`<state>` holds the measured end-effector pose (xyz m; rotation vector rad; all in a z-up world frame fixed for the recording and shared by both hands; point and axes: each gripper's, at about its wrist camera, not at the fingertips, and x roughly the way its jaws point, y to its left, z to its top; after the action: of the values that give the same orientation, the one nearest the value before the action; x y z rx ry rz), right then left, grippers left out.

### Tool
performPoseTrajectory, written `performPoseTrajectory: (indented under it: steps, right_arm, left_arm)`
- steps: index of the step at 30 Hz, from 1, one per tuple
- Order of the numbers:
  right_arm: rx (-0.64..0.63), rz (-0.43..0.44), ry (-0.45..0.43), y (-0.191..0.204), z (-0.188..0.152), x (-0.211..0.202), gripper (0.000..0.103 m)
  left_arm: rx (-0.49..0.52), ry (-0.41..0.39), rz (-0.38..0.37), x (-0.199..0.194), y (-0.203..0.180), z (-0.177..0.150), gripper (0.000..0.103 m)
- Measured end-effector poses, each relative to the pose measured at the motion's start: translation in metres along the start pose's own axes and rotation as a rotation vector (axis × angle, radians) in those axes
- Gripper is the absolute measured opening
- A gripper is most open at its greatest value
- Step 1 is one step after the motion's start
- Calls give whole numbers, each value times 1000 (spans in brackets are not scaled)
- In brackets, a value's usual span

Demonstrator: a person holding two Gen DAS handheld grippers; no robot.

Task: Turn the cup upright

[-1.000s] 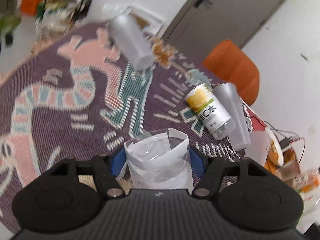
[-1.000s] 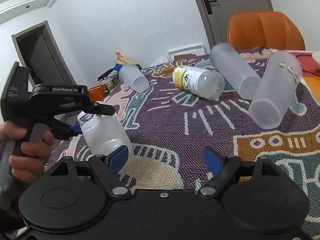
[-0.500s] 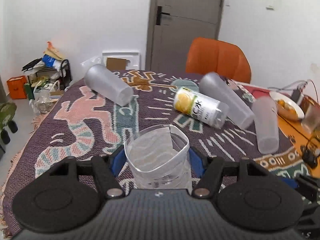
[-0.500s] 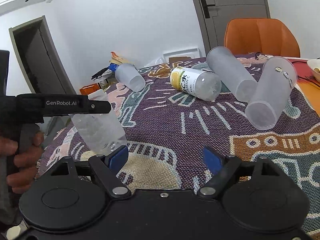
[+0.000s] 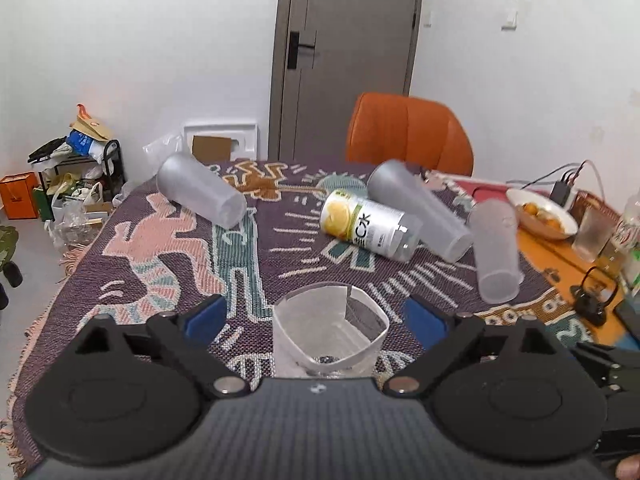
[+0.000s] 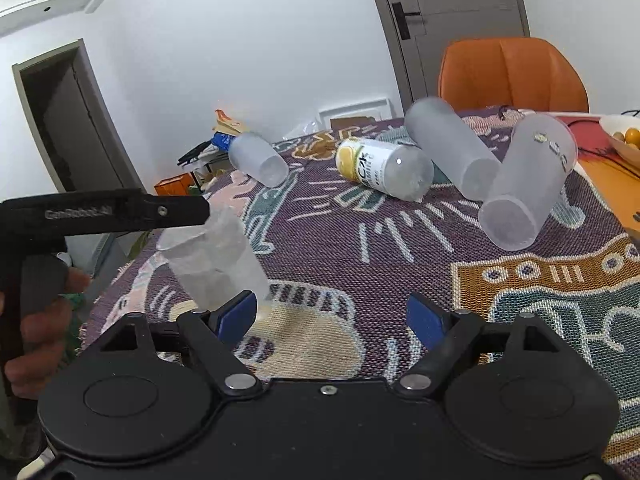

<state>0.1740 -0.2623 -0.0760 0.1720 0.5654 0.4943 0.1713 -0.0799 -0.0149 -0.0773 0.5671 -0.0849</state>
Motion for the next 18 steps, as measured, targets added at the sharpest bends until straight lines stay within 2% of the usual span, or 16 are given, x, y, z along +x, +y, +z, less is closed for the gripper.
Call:
performPoseTrajectory:
  steps: [4, 7, 9, 11, 18]
  right_arm:
    - [0, 0, -13, 8, 0, -11, 85]
    - [11, -4, -23, 13, -2, -20, 91]
    - [13, -4, -27, 17, -3, -25, 91]
    - [10, -6, -30, 21, -4, -29, 96]
    - [-3, -19, -43, 37, -10, -45, 103]
  left_arm:
    - [-23, -25, -4, -20, 11, -4, 96]
    - [-12, -28, 11, -33, 17, -9, 97]
    - [-16, -33, 18, -41, 21, -13, 101]
    - [-31, -44, 25, -49, 27, -19, 103]
    - [-54, -51, 24, -71, 44, -37, 103]
